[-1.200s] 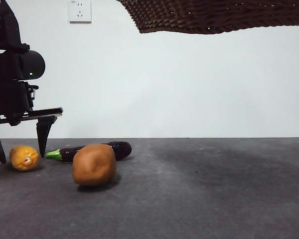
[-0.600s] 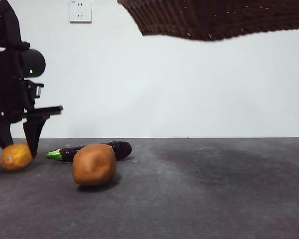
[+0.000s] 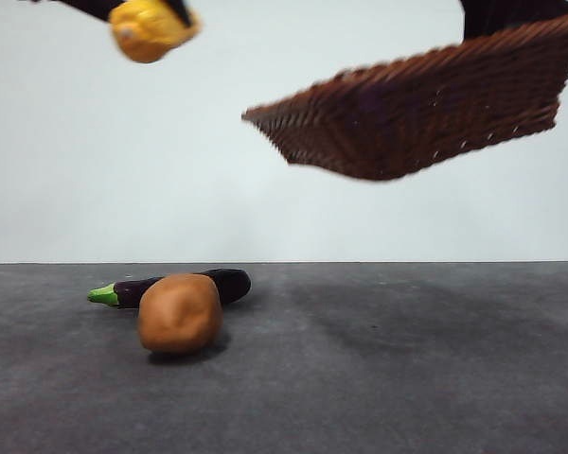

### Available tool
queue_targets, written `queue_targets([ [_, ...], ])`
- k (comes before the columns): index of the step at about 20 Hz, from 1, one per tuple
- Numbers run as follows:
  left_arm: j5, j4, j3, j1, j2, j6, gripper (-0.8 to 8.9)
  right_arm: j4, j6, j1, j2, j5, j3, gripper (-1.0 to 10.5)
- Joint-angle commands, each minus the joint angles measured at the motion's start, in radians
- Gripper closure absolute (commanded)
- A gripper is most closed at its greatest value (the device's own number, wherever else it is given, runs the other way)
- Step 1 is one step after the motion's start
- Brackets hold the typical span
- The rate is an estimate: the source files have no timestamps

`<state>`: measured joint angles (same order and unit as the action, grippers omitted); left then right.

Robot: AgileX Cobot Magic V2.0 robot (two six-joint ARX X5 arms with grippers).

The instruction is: Help me put the vegetables on the table into the basket

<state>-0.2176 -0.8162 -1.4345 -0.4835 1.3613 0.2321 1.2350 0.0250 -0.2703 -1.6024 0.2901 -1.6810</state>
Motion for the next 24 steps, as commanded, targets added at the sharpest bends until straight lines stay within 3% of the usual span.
queue_targets([
  [1,0.028,0.023,0.004,-0.082,0.035,0.052,8.23,-0.017,0.056,-0.043,-0.028,-0.014,-0.001,9.6],
  [4,0.029,0.126,0.004,-0.122,0.122,0.154,8.23,-0.036,0.087,-0.118,-0.051,-0.030,-0.001,9.6],
  [8,0.034,0.148,0.004,-0.114,0.259,0.272,8.12,-0.053,0.106,-0.180,-0.052,-0.033,-0.001,9.6],
  [9,0.019,0.160,0.004,-0.115,0.279,0.296,7.50,-0.056,0.106,-0.188,-0.052,-0.034,-0.001,9.6],
  [11,0.002,0.168,0.004,-0.121,0.293,0.314,3.52,-0.055,0.106,-0.195,-0.052,-0.037,-0.001,9.6],
  [12,0.003,0.177,0.004,-0.126,0.293,0.314,3.10,-0.055,0.106,-0.195,-0.052,-0.038,-0.001,9.6],
  [20,-0.026,0.195,0.004,-0.131,0.200,0.302,3.11,-0.056,0.105,-0.186,-0.052,-0.063,-0.001,9.6],
  [24,-0.021,0.056,0.004,-0.146,0.018,0.177,3.11,-0.051,0.096,-0.146,-0.052,-0.074,-0.001,9.6],
])
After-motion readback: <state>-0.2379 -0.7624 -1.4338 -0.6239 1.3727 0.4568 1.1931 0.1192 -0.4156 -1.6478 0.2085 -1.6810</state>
